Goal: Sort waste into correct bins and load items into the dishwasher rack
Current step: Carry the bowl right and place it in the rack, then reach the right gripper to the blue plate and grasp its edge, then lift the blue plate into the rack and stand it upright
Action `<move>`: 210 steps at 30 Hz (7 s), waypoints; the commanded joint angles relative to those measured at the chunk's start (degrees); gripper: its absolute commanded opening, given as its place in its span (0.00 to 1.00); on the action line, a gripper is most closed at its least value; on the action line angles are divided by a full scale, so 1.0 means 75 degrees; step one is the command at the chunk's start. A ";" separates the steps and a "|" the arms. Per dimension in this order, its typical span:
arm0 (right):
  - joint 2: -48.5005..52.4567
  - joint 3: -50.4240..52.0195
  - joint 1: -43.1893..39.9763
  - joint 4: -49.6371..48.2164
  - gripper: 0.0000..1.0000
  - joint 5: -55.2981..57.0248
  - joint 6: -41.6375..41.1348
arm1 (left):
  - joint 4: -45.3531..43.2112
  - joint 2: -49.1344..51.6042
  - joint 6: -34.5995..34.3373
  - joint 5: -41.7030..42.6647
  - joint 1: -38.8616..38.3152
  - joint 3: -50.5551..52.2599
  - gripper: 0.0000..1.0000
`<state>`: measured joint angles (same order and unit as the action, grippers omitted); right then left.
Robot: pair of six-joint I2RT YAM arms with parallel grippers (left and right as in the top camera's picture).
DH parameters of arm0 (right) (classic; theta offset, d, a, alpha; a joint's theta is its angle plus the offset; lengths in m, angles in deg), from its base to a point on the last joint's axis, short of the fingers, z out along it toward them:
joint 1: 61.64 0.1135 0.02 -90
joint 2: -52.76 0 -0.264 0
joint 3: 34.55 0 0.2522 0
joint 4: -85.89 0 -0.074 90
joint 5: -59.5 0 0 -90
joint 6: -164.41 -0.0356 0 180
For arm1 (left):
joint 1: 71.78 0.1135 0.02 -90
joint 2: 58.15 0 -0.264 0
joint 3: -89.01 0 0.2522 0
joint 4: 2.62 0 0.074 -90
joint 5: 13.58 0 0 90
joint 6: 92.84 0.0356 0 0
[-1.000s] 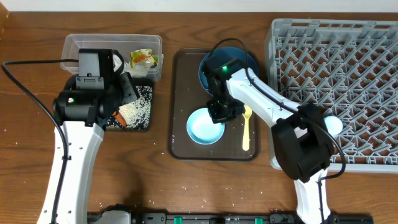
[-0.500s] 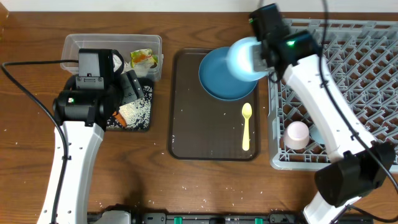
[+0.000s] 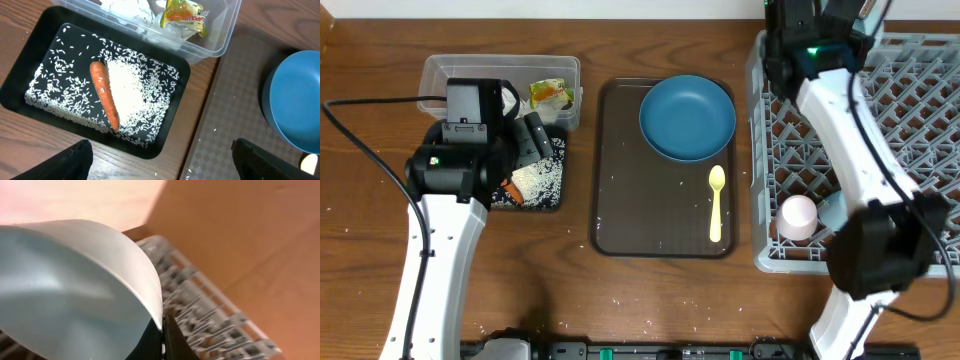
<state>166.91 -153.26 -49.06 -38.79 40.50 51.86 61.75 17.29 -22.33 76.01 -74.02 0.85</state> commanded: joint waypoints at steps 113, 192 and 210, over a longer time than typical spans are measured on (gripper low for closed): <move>0.0699 0.2384 0.1784 0.1035 0.22 -0.7694 -0.1670 | 0.0017 0.0044 0.0038 -0.0038 0.0032 0.0052 0.98; -0.2145 0.1594 -0.2608 -0.2200 0.01 -0.0632 0.4092 | 0.0017 0.0044 0.0038 -0.0038 0.0032 0.0052 0.98; -0.0519 0.1594 -0.2961 -0.5496 0.01 -0.1381 0.8448 | 0.0017 0.0044 0.0038 -0.0038 0.0032 0.0052 0.98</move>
<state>162.32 -140.39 -70.77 -78.61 32.20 105.59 61.79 17.37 -22.33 76.03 -74.02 0.90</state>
